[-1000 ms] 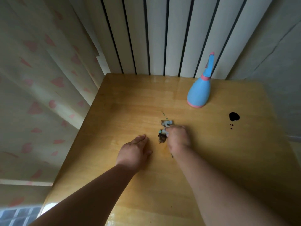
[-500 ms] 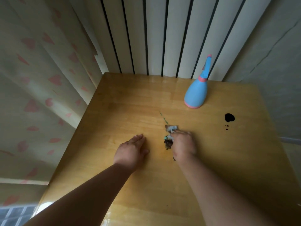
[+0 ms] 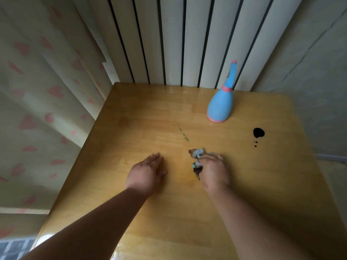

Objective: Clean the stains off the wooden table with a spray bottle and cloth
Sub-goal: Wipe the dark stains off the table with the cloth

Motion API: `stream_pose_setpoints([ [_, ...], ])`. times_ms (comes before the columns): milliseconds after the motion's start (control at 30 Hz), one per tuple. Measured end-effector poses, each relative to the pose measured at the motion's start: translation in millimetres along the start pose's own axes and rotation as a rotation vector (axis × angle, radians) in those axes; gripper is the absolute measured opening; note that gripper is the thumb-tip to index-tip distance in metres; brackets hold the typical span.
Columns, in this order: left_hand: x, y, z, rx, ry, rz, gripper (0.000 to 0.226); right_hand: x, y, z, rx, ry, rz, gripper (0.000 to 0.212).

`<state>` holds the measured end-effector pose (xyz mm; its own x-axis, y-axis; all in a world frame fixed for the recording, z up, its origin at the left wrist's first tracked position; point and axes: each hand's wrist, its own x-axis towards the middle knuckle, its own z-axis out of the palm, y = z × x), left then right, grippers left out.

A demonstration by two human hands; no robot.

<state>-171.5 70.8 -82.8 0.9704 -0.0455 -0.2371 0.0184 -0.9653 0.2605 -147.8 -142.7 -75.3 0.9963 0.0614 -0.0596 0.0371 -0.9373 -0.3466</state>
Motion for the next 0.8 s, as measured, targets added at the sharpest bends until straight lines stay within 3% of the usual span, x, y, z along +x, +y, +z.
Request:
stream_pose_setpoints([
  [67,0,2,0,-0.001,0.017,-0.005,0.058,-5,-18,3,0.046,-0.018,-0.007,0.038],
  [167,0,9,-3,0.016,0.053,-0.016,0.053,-28,-32,15,0.115,-0.082,-0.209,0.04],
  [233,3,15,-8,0.037,0.067,-0.029,0.055,-33,-24,15,0.095,-0.113,-0.25,0.041],
  [333,10,24,-11,0.101,0.075,-0.032,0.049,-21,-1,2,0.077,-0.01,-0.149,0.037],
  [500,23,52,-12,0.01,0.079,0.014,0.051,1,23,-15,0.12,0.001,0.007,0.047],
  [667,41,86,-5,-0.021,0.043,0.051,0.06,9,48,-20,0.331,0.329,0.145,0.042],
  [800,61,112,2,0.037,-0.018,0.032,0.071,17,86,-24,0.357,0.509,0.271,0.04],
])
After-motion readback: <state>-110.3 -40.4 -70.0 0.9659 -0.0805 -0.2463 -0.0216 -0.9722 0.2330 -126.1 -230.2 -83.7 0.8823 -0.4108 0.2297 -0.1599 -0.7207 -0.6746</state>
